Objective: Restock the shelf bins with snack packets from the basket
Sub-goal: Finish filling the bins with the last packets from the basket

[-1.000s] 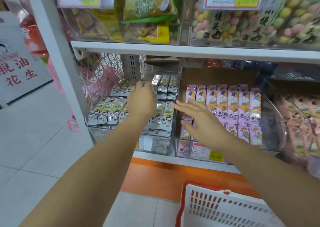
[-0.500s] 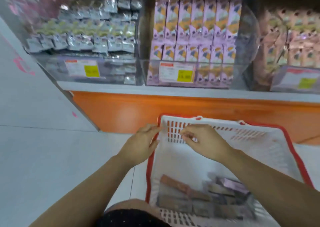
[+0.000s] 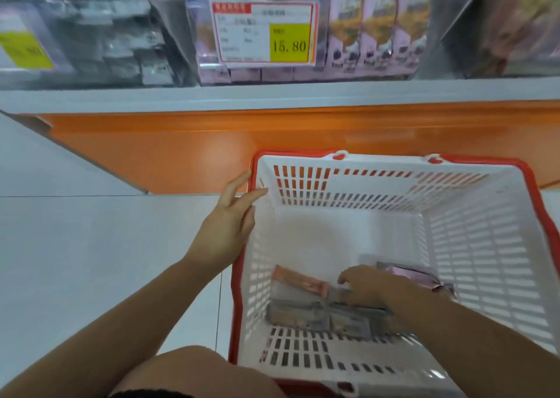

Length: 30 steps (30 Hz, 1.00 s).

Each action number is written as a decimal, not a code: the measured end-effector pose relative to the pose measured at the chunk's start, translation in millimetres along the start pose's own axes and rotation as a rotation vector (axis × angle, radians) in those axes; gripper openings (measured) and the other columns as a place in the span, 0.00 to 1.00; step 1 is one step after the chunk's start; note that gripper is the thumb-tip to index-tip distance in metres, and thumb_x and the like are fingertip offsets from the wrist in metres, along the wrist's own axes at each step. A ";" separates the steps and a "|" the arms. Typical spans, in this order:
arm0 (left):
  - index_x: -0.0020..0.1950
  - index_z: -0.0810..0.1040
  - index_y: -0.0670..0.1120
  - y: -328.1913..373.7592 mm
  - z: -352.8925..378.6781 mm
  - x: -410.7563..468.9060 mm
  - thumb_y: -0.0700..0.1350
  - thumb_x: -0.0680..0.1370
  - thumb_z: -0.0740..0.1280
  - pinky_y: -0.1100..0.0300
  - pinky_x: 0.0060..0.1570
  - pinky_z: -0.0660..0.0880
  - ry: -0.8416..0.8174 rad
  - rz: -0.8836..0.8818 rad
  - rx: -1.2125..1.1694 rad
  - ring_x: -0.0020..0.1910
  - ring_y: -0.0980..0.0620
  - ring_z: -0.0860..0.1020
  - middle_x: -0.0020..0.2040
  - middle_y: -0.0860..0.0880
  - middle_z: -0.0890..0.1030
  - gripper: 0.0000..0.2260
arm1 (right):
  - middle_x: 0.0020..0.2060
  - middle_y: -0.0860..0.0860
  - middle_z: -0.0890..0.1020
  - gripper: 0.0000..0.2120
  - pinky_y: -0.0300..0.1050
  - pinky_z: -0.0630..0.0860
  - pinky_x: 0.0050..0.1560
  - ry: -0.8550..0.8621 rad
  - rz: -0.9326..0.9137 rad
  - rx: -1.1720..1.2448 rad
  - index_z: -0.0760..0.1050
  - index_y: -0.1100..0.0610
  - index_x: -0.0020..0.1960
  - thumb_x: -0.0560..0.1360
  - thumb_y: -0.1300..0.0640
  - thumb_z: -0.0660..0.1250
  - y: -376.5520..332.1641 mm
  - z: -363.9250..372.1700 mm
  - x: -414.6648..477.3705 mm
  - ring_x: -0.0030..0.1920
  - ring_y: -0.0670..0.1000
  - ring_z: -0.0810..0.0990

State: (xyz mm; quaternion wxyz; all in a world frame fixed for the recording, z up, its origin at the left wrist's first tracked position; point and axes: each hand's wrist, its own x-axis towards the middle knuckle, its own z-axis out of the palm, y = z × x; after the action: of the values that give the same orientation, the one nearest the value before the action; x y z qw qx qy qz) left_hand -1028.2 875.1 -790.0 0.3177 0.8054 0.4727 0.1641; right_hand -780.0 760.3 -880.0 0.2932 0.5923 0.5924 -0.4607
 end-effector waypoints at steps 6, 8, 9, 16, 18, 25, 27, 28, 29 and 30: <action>0.69 0.71 0.50 -0.3 1.5 -0.2 0.42 0.82 0.56 0.70 0.59 0.63 -0.031 -0.030 -0.001 0.60 0.66 0.66 0.76 0.54 0.57 0.16 | 0.61 0.57 0.76 0.16 0.49 0.73 0.60 0.012 0.016 -0.090 0.72 0.59 0.62 0.77 0.53 0.59 -4.4 20.3 19.3 0.60 0.57 0.75; 0.70 0.71 0.50 0.5 0.8 -0.9 0.42 0.82 0.56 0.70 0.59 0.63 -0.040 -0.028 -0.001 0.60 0.66 0.66 0.76 0.53 0.56 0.16 | 0.59 0.58 0.76 0.16 0.47 0.74 0.56 0.006 0.011 -0.122 0.74 0.62 0.59 0.77 0.53 0.59 -8.8 19.7 19.7 0.57 0.57 0.77; 0.70 0.71 0.50 0.4 0.2 -1.4 0.42 0.82 0.56 0.68 0.60 0.64 -0.043 -0.026 0.001 0.60 0.65 0.66 0.76 0.53 0.56 0.16 | 0.58 0.59 0.76 0.16 0.45 0.73 0.53 0.006 0.006 -0.139 0.75 0.63 0.58 0.77 0.54 0.60 -10.5 18.6 18.7 0.56 0.57 0.78; 0.70 0.71 0.50 -0.5 -3.4 -2.2 0.42 0.82 0.57 0.64 0.61 0.67 -0.057 -0.025 0.021 0.60 0.65 0.66 0.77 0.54 0.56 0.17 | 0.57 0.56 0.77 0.15 0.48 0.75 0.52 0.082 -0.045 -0.007 0.76 0.60 0.57 0.73 0.55 0.66 -14.3 -16.0 -9.2 0.54 0.56 0.77; 0.71 0.70 0.51 0.3 -6.1 -1.9 0.44 0.82 0.57 0.61 0.61 0.70 -0.079 -0.020 0.063 0.61 0.64 0.67 0.77 0.55 0.55 0.17 | 0.55 0.52 0.77 0.15 0.45 0.75 0.51 0.144 -0.086 0.091 0.74 0.55 0.56 0.71 0.55 0.70 -20.3 -37.5 -25.2 0.53 0.52 0.76; 0.74 0.64 0.56 18.9 -37.5 4.8 0.48 0.81 0.59 0.50 0.72 0.57 -0.364 -0.080 0.274 0.76 0.47 0.52 0.78 0.54 0.49 0.21 | 0.39 0.42 0.71 0.15 0.34 0.64 0.34 0.359 -0.329 0.045 0.74 0.56 0.56 0.71 0.67 0.64 -64.5 -135.1 -127.5 0.39 0.44 0.71; 0.73 0.67 0.54 33.8 -51.9 6.4 0.46 0.81 0.60 0.54 0.73 0.53 -0.424 -0.075 0.298 0.76 0.47 0.52 0.78 0.51 0.53 0.19 | 0.39 0.43 0.72 0.15 0.29 0.64 0.33 0.433 -0.410 0.029 0.75 0.58 0.56 0.71 0.69 0.64 -78.4 -156.3 -161.9 0.37 0.39 0.71; 0.71 0.69 0.53 43.0 -60.1 6.2 0.45 0.81 0.61 0.57 0.72 0.55 -0.428 -0.076 0.196 0.76 0.48 0.55 0.77 0.50 0.57 0.18 | 0.39 0.43 0.73 0.14 0.28 0.65 0.34 0.464 -0.453 0.036 0.76 0.59 0.55 0.71 0.69 0.64 -84.2 -164.5 -178.8 0.36 0.36 0.72; 0.69 0.71 0.53 55.7 -69.9 4.2 0.43 0.80 0.62 0.59 0.71 0.57 -0.410 -0.100 0.021 0.74 0.50 0.60 0.75 0.49 0.63 0.17 | 0.38 0.41 0.73 0.14 0.27 0.66 0.35 0.495 -0.487 0.061 0.76 0.59 0.54 0.70 0.70 0.65 -88.8 -170.9 -194.5 0.36 0.32 0.72; 0.67 0.73 0.53 68.8 -81.3 0.9 0.41 0.80 0.63 0.59 0.69 0.62 -0.379 -0.135 -0.176 0.71 0.51 0.66 0.72 0.49 0.69 0.16 | 0.38 0.39 0.73 0.14 0.27 0.66 0.36 0.528 -0.522 0.099 0.77 0.58 0.53 0.70 0.70 0.66 -93.2 -175.8 -209.6 0.37 0.31 0.72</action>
State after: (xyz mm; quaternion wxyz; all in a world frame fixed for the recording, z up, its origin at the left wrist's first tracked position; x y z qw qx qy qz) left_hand -1028.5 880.7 -683.7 0.4804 0.7576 0.4410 0.0288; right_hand -809.2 838.6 -603.3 -0.0258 0.5332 0.7557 -0.3794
